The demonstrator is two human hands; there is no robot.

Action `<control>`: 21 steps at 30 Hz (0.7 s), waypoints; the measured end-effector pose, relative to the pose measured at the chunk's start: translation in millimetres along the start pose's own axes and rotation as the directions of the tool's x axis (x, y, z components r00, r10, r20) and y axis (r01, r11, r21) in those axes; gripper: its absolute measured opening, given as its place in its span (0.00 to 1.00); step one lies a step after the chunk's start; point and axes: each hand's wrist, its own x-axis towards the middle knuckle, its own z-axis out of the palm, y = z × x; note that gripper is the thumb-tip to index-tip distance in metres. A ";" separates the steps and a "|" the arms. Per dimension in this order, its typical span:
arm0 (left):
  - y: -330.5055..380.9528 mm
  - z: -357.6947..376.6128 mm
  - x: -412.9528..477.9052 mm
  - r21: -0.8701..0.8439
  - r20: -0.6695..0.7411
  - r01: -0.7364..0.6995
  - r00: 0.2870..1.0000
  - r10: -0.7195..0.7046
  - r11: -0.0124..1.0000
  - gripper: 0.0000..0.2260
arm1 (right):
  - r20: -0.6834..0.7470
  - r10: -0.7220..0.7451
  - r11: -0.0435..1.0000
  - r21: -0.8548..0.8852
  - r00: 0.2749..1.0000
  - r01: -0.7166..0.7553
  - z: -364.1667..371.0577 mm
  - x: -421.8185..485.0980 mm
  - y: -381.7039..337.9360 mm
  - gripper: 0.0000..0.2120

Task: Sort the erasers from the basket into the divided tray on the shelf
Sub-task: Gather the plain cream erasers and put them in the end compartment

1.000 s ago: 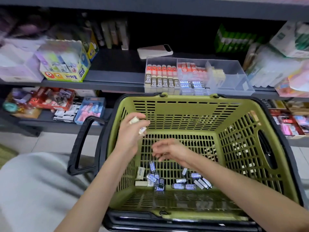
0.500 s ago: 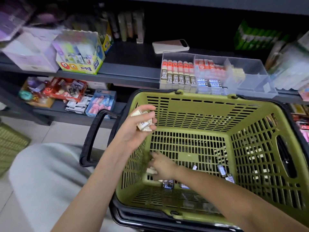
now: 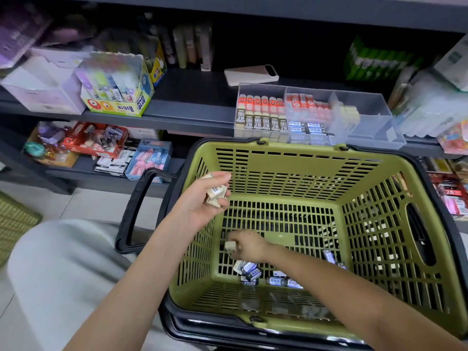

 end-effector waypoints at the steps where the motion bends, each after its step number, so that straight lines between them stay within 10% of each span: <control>1: -0.7 -0.9 0.1 0.016 -0.018 0.022 1.000 -0.021 1.000 0.12 | 0.002 0.064 0.988 0.144 0.998 -0.064 -6.6 -2.7 -0.2 0.11; 7: -7.8 -3.4 4.9 0.095 -0.157 0.125 0.982 -0.109 0.988 0.17 | -0.151 0.278 0.475 0.880 0.949 0.001 -82.3 -40.7 -23.0 0.12; 13: -13.6 0.6 3.8 0.036 0.012 0.232 0.973 -0.233 0.972 0.14 | -0.305 0.099 0.284 0.921 0.947 0.267 -124.1 -76.0 -59.4 0.10; 16: -14.6 2.0 4.1 0.063 0.125 0.185 0.973 -0.192 0.981 0.16 | -0.394 0.125 0.494 0.821 0.911 0.287 -125.2 -73.8 -76.0 0.05; 19: -13.0 1.2 5.0 0.032 0.188 0.160 0.968 -0.164 0.987 0.23 | -0.550 0.084 0.946 0.306 0.831 0.107 -122.6 -68.6 -82.2 0.13; 21: -11.6 1.7 5.3 0.026 0.218 0.160 0.962 -0.161 0.987 0.28 | -0.566 0.048 0.996 0.085 0.823 0.001 -118.8 -66.0 -83.7 0.18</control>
